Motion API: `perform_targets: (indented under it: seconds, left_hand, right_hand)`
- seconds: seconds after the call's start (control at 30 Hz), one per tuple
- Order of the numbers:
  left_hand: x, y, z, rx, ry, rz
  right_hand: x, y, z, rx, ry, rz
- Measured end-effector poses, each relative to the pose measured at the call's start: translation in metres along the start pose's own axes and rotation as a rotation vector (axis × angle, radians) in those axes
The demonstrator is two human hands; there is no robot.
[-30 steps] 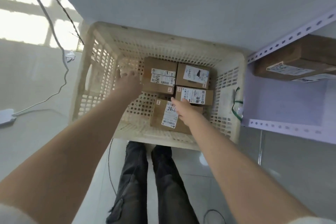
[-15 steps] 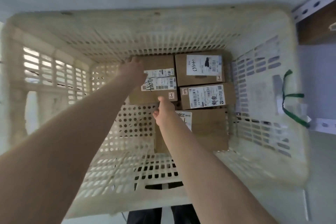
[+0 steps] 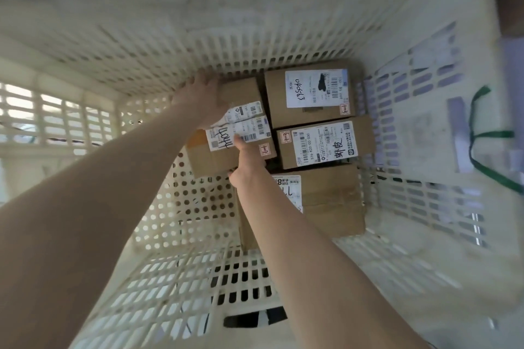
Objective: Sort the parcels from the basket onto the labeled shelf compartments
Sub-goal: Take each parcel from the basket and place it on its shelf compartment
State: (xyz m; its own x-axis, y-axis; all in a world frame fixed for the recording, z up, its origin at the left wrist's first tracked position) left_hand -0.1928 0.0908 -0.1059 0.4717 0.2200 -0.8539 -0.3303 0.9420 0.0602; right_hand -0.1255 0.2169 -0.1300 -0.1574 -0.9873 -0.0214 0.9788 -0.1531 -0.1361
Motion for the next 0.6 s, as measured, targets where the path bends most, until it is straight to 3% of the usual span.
perform_targets:
  seconds: [0.1, 0.2, 0.6]
  left_hand:
    - [0.006, -0.018, 0.0, -0.073, -0.121, 0.028]
    - [0.007, -0.035, 0.005, -0.144, -0.202, 0.239]
    - [-0.012, -0.095, 0.055, -0.374, -0.321, 0.756]
  right_hand:
    - [-0.005, 0.001, 0.002, 0.044, 0.089, 0.034]
    - [-0.005, 0.003, 0.005, 0.025, 0.109, 0.05]
    - [0.001, 0.001, 0.044, -0.126, -0.121, 0.211]
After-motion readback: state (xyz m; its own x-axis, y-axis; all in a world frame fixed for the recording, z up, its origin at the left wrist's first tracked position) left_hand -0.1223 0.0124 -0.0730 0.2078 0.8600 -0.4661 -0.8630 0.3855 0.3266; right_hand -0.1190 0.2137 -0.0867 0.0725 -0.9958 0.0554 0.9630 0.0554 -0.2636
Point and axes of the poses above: each hand's wrist, its own z-axis away from the middle knuckle, its own x-axis out of the palm, y = z × x, the point moved 2 cm from there along -z, towards the middle knuckle, and after that the axes turned 3 degrees about y, right-handed, at the moved point
